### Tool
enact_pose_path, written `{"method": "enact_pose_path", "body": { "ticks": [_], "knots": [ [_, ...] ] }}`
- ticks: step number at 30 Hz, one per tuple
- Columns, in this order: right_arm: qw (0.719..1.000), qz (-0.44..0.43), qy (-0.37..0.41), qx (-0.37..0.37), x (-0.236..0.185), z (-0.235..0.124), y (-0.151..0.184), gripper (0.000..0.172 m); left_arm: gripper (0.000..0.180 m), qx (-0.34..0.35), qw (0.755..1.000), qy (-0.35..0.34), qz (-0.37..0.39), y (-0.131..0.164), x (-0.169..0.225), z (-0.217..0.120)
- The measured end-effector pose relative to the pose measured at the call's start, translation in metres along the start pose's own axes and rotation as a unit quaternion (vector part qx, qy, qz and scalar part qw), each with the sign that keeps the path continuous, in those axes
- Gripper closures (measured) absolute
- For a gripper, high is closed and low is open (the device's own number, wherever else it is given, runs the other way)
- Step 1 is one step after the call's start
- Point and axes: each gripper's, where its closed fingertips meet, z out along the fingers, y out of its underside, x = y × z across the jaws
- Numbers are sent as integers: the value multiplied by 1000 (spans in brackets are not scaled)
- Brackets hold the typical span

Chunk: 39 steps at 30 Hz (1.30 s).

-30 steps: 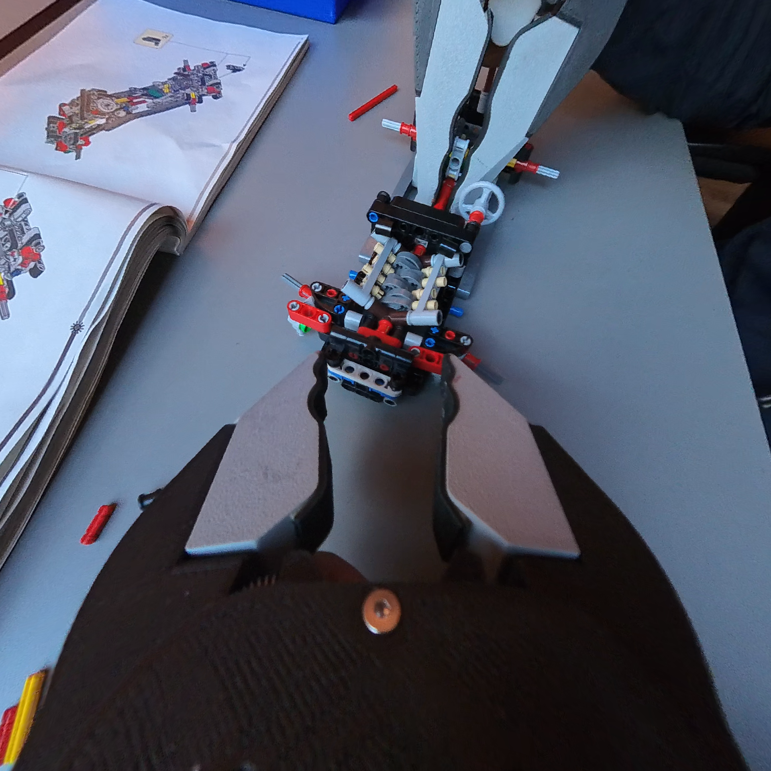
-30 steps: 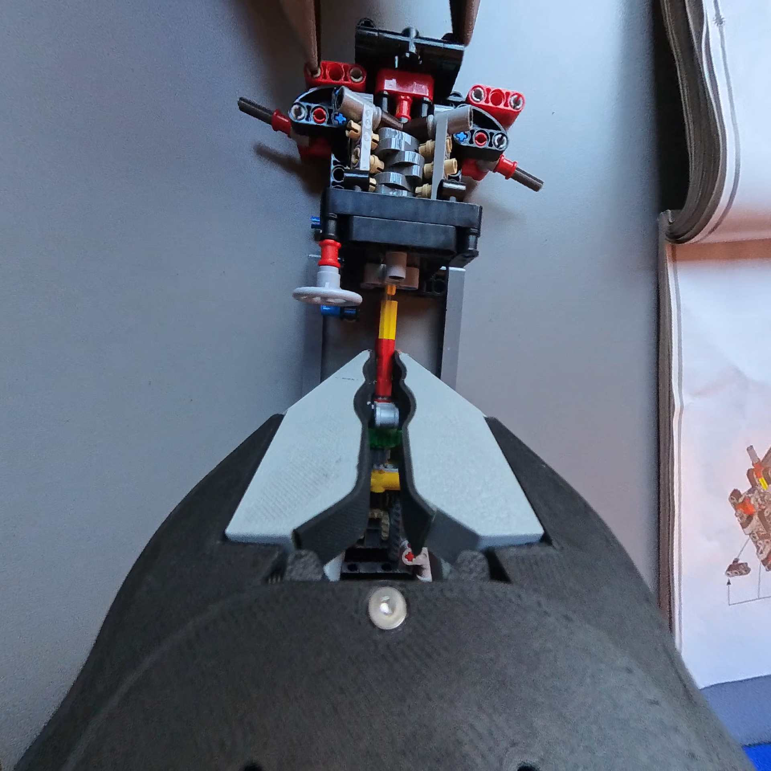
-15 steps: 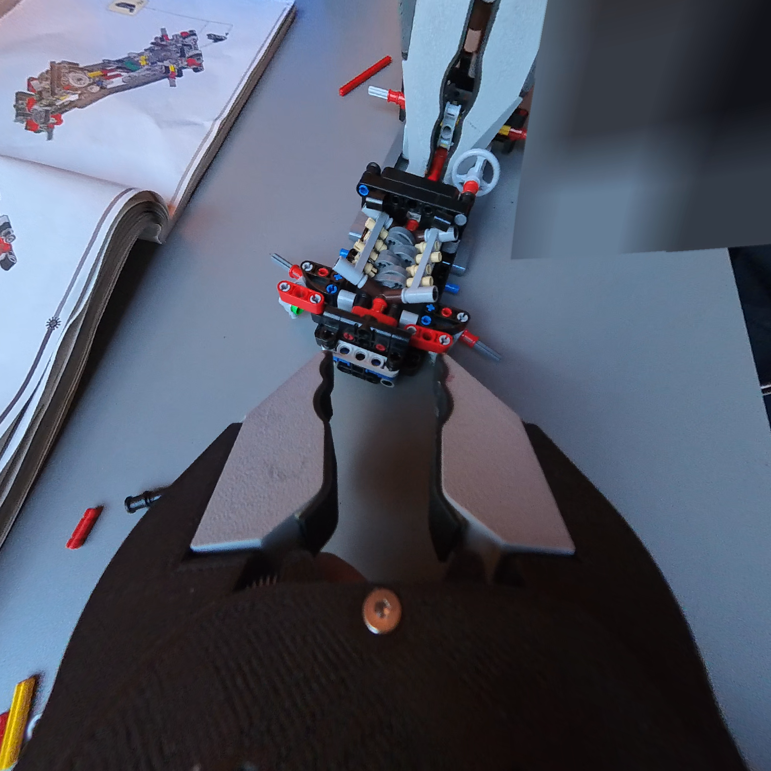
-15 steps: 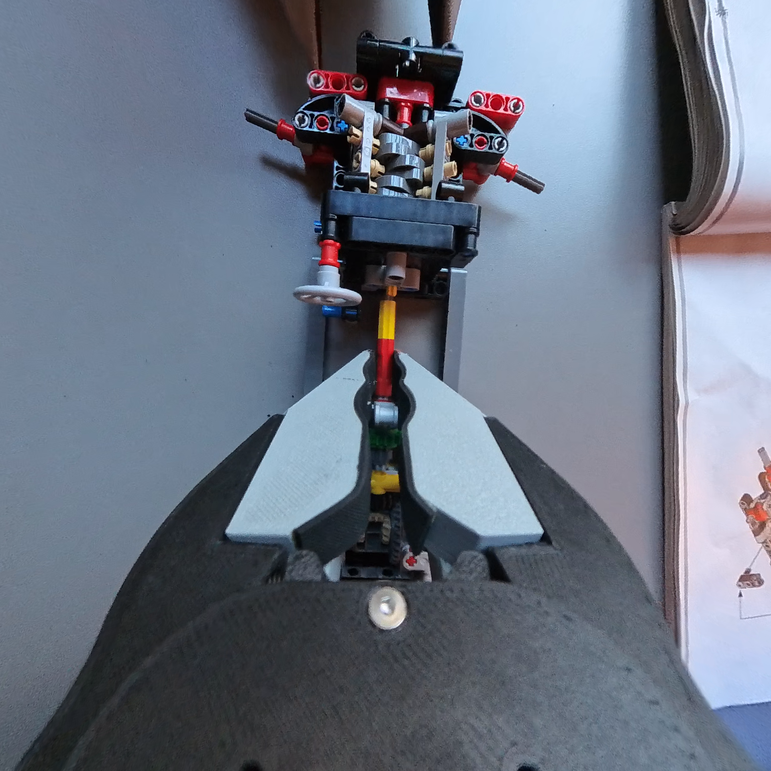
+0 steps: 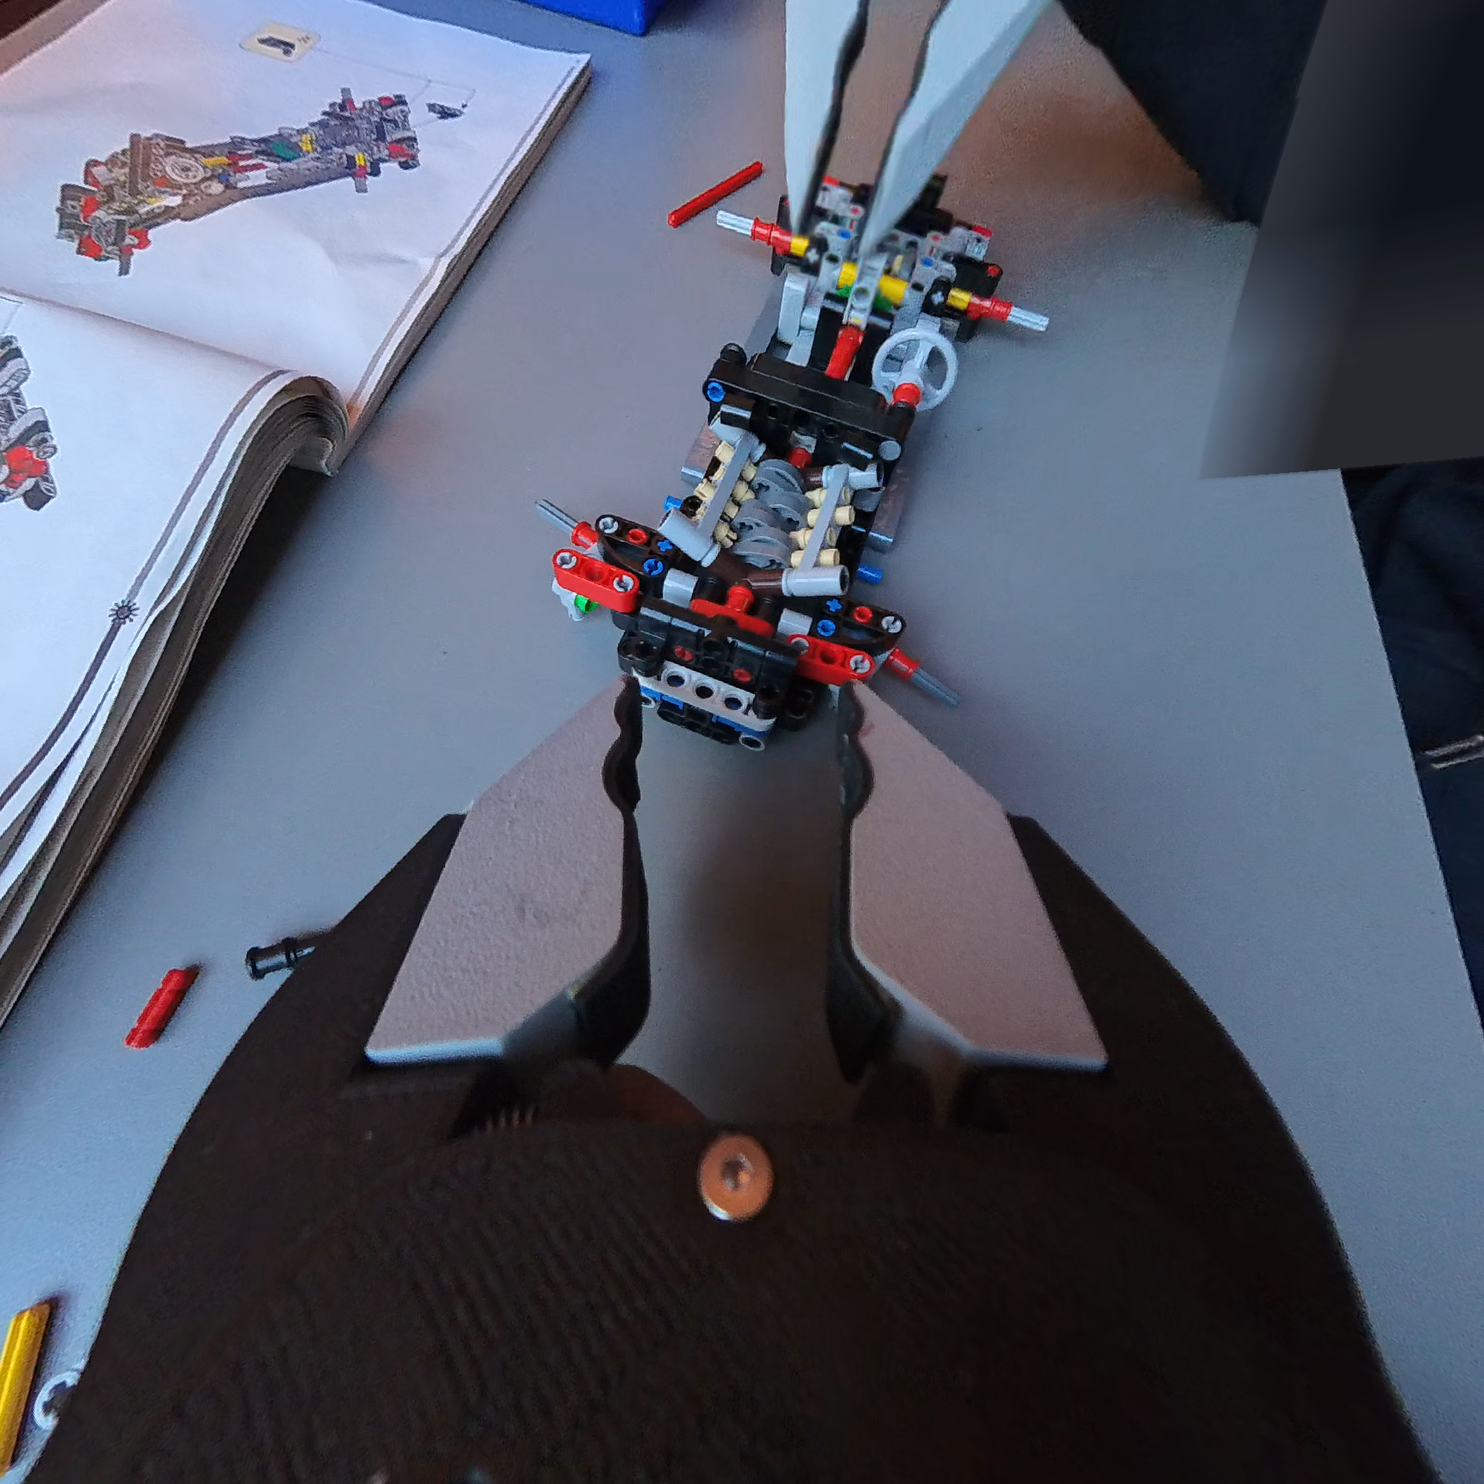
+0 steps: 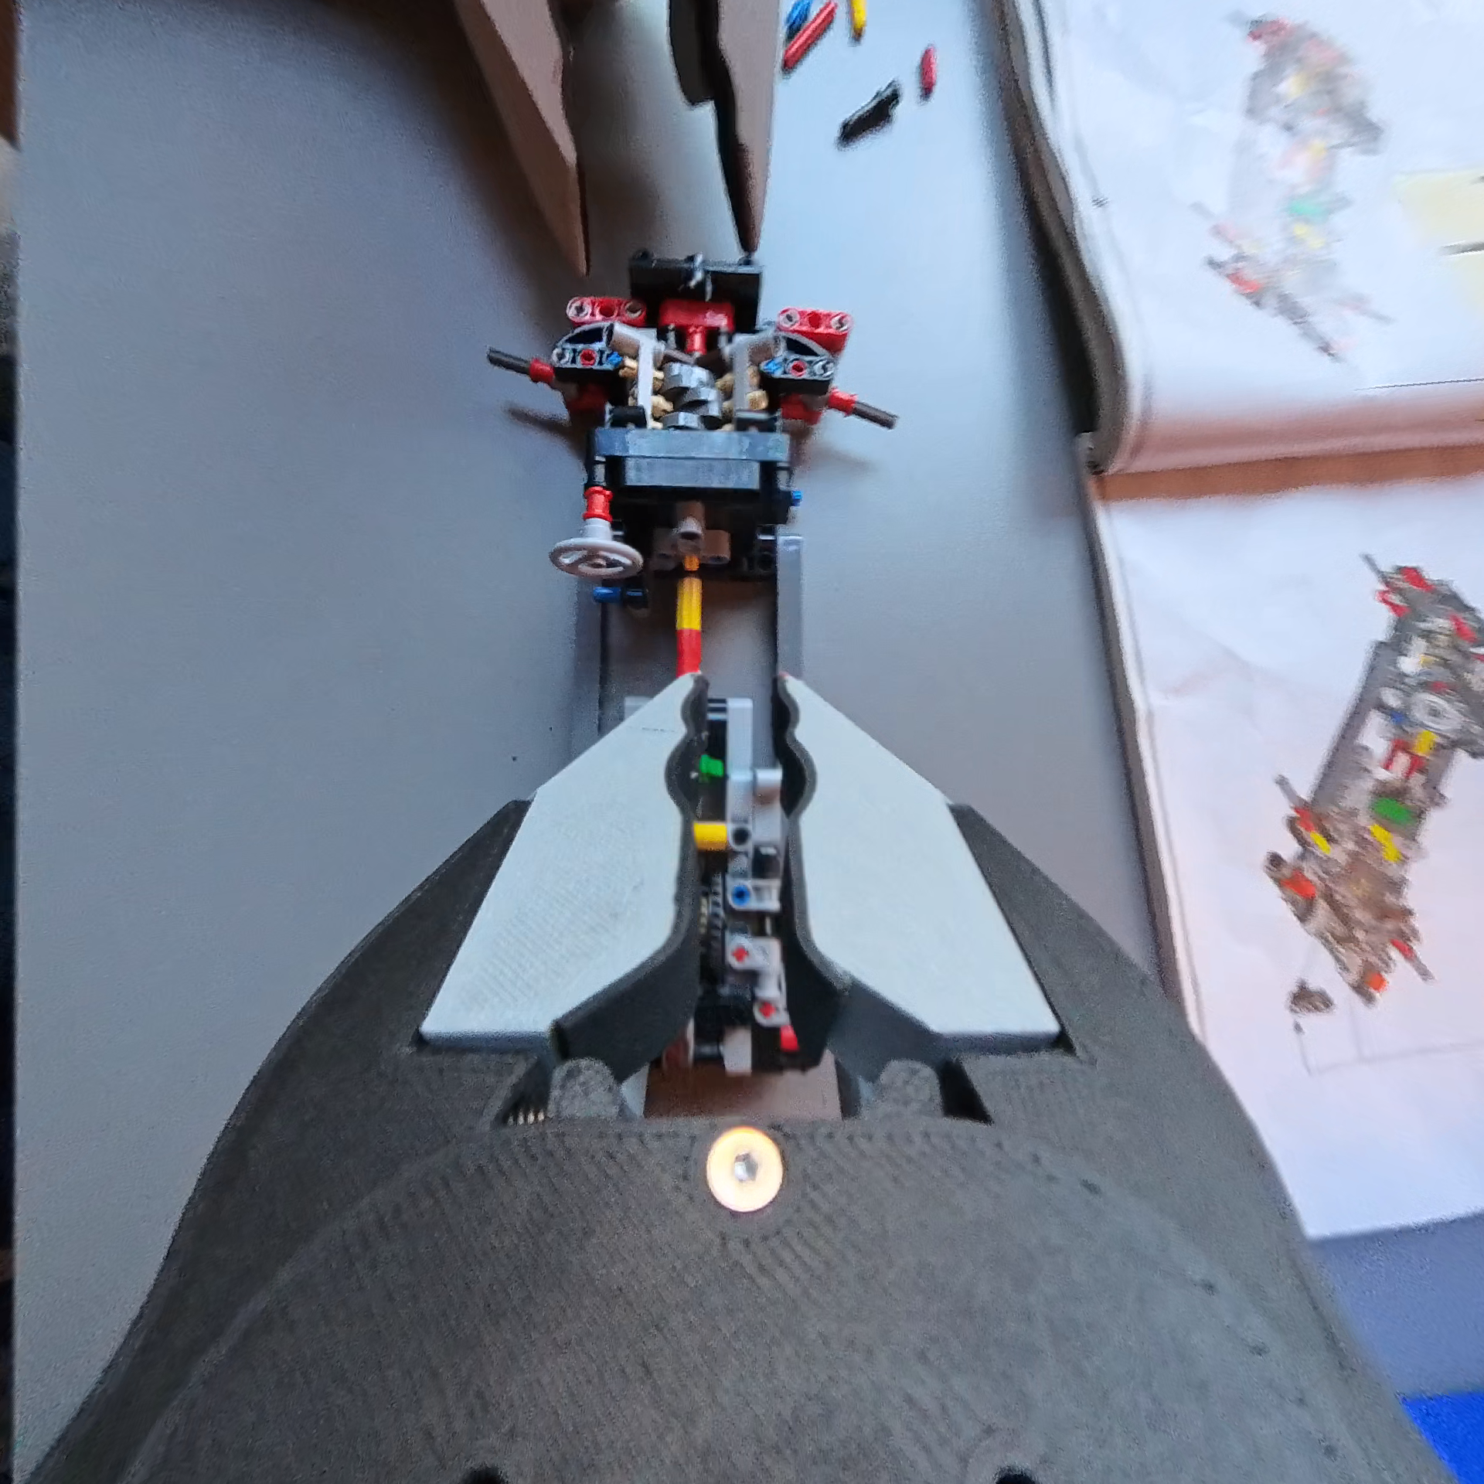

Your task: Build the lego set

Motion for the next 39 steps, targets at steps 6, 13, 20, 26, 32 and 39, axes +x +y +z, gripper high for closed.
{"method": "enact_pose_path", "body": {
  "ticks": [6,13,20,26,32,39],
  "knots": [
    [999,44,4,14,6,-45,18,151,134,-6,1000,-5,2,1,0,1],
    [997,74,33,12,-2,-69,49,153,134,-17,1000,-10,13,4,1,3],
    [994,108,15,5,-12,-61,97,149,134,-12,1000,-6,5,3,1,1],
    [995,91,-14,37,-15,-48,111,158,134,-15,1000,3,-17,5,-1,1],
    [996,73,-39,30,-19,-27,111,160,138,-71,997,2,-8,19,1,11],
    [994,74,-59,51,-23,-19,102,172,141,-63,997,1,-41,17,-5,9]
  ]
}}
